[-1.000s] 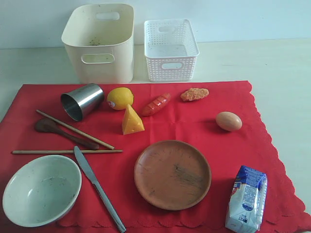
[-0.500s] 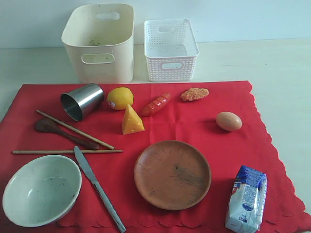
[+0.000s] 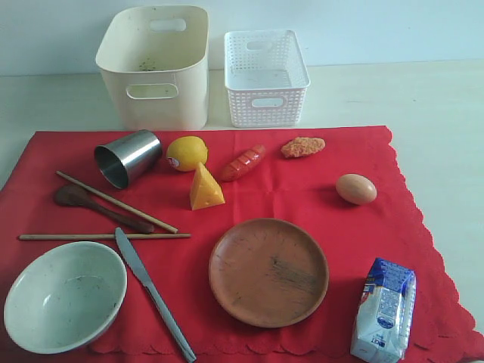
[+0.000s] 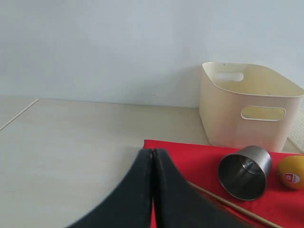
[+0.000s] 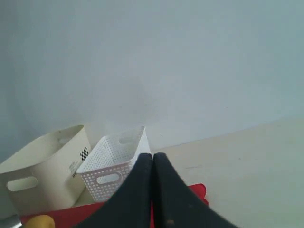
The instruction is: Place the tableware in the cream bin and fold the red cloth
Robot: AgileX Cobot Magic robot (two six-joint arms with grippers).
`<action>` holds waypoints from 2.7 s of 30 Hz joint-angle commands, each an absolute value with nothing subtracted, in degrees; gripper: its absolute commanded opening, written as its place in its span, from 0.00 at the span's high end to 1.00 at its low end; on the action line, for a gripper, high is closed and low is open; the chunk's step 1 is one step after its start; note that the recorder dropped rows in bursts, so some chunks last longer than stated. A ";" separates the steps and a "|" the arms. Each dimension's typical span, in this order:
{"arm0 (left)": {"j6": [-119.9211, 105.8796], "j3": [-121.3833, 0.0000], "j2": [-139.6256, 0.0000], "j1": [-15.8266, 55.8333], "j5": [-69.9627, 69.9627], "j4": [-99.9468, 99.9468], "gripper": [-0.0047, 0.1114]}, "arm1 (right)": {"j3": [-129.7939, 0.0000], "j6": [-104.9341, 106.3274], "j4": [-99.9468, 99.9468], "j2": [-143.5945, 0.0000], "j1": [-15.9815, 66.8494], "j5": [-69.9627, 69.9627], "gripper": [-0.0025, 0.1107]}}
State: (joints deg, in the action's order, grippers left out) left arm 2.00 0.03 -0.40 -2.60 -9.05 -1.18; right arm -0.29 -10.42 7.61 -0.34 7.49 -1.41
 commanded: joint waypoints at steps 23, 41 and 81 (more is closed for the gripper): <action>1.85 0.00 0.00 -2.74 -8.72 -1.56 0.95 | -24.25 -11.67 4.01 -52.52 8.47 -3.47 0.98; 1.85 0.00 0.00 -2.74 -8.72 -1.56 0.95 | -44.26 -4.29 3.86 -92.38 17.65 -12.05 0.59; 1.85 0.00 0.00 -2.74 -8.72 -1.56 0.95 | -47.27 4.91 4.44 -97.22 17.65 -8.91 0.98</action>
State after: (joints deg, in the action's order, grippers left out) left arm 2.00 0.03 -0.40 -2.60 -9.05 -1.30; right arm -46.79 4.53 4.44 -100.67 17.42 -10.27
